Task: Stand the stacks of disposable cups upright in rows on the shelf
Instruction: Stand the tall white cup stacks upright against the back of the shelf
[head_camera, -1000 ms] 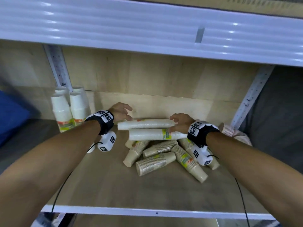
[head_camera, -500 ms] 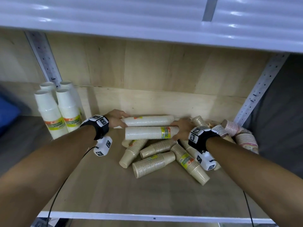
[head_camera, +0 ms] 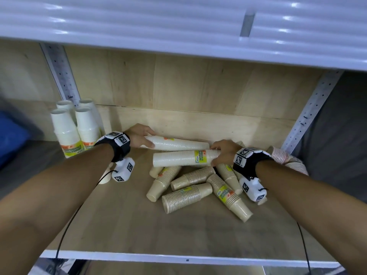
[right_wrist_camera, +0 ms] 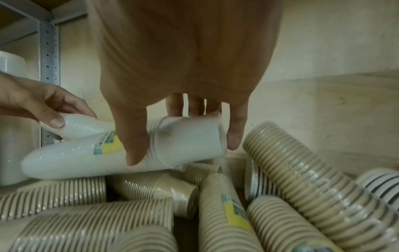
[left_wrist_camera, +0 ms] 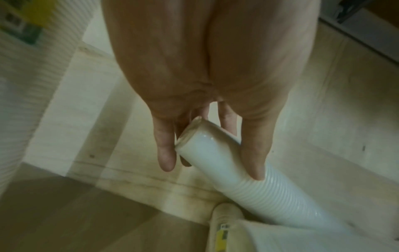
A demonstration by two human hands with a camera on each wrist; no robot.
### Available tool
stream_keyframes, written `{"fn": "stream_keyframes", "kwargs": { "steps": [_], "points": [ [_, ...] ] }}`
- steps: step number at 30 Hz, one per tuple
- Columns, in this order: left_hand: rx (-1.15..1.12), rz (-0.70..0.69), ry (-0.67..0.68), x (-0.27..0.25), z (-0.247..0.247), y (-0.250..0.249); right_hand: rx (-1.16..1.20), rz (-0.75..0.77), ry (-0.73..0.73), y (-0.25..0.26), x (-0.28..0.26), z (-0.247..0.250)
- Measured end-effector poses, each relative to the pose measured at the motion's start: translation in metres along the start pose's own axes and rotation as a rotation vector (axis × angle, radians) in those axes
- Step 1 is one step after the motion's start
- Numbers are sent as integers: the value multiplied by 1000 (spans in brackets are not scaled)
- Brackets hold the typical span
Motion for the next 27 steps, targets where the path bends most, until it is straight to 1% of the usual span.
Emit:
{"fn": "stream_keyframes", "kwargs": {
  "steps": [6,12,16,20,23,27],
  "points": [
    [-91,-52,-123,-19,28,-31,64,21,-90,17,-16,36],
    [-180,-172,-262,-48,62,-81,143,110,-198,55,-29,67],
    [-117,-227,-358,-69,90,-108,230,176,-281,83,-33,85],
    [-59,-270,-465,-90,120,-124,285,229,-338,115,-34,98],
    [27,-279,-493,-104,138,-128,336,257,-346,139,-32,100],
    [106,-216,-491,-114,149,-116,360,313,-323,170,-33,98]
  ]
}}
Point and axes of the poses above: each hand's wrist, its own x-axis towards the middle knuckle, its own z-axis out of the back of the hand, y = z × x, the point moved 6 cm from there along x, towards the middle knuckle, and after that the axes turned 2 degrees about -z, right-handed, at the moved point
